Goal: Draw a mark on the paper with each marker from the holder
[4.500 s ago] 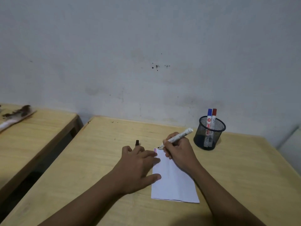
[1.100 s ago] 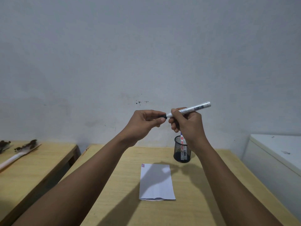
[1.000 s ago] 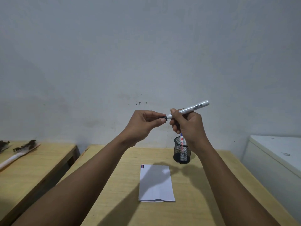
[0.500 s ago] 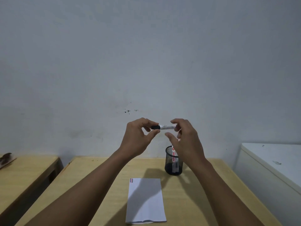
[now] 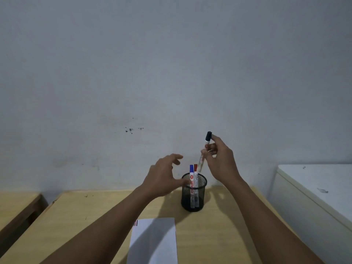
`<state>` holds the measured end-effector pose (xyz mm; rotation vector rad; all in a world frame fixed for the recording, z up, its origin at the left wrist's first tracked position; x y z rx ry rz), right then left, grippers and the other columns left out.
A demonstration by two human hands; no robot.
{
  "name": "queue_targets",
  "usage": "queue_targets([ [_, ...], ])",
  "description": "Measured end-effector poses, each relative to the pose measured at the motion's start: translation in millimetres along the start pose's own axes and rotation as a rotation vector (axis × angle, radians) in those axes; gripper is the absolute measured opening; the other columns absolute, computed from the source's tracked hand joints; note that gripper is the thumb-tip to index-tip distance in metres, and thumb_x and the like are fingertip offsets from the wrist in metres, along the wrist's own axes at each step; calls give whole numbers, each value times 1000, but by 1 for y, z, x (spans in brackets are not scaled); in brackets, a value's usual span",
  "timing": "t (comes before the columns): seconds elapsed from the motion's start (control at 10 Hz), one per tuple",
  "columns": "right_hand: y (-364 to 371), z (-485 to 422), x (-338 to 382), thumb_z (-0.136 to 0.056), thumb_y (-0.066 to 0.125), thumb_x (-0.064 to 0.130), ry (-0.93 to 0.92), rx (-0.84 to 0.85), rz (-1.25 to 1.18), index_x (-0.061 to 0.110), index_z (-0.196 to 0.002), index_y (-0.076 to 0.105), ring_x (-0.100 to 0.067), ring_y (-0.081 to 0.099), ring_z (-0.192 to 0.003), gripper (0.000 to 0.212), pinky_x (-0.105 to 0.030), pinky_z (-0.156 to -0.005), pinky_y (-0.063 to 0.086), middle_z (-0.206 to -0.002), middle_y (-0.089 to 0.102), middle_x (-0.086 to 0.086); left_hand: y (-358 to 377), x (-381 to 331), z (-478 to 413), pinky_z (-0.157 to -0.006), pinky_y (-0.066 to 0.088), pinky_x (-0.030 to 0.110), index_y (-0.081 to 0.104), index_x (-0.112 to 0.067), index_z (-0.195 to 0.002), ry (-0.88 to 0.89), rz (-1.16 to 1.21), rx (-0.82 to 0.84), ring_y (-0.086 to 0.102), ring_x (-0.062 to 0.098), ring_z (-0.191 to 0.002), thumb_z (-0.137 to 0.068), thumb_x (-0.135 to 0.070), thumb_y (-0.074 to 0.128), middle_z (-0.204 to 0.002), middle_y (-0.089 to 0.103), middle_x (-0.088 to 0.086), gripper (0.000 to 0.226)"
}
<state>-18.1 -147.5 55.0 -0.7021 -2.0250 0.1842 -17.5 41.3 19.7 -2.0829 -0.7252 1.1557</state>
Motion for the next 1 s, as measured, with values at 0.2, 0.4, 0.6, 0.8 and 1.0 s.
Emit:
queue_targets([
  [0.2,19,-5,-44,-97,61,9,49,119,132,33,-146,33,-6,64,-73,61,-13,-54,46,-102,62,1,57,15,-18,-107,28,49,32,-29,-147,-34,-229,234,35,21,-135,-68,-65,75,-151,40,-3,96],
  [0.4,41,3,-81,-94,66,11,131,196,235,29,-140,44,-13,65,-80,54,-32,-68,60,-98,63,-1,80,20,-28,-105,30,50,35,-26,-144,-36,-272,254,42,23,-127,-74,-55,76,-142,47,1,86],
  [0.6,48,9,-84,-100,54,26,122,246,359,25,-144,50,-21,65,-105,44,-45,-89,57,-113,67,-1,82,21,-29,-104,29,50,39,-29,-145,-22,-280,259,41,23,-125,-75,-55,75,-139,47,3,82],
  [0.8,41,10,-72,-104,45,25,100,246,439,27,-152,40,-22,58,-121,48,-49,-101,49,-135,56,-6,75,17,-25,-107,26,49,31,-27,-148,-29,-307,243,39,23,-131,-77,-57,72,-147,43,2,87],
  [1.0,35,21,-36,-104,44,29,40,211,463,27,-150,41,-24,55,-126,46,-52,-100,49,-140,55,-5,24,10,-8,-109,25,52,24,-28,-153,-25,-341,123,32,25,-140,-81,-64,63,-156,33,1,89],
])
Point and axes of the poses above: each hand's wrist, its own z-axis away from the middle knuckle, its own y-axis out of the palm, x = y × z, the point moved 5 cm from there along -z, towards the middle knuckle
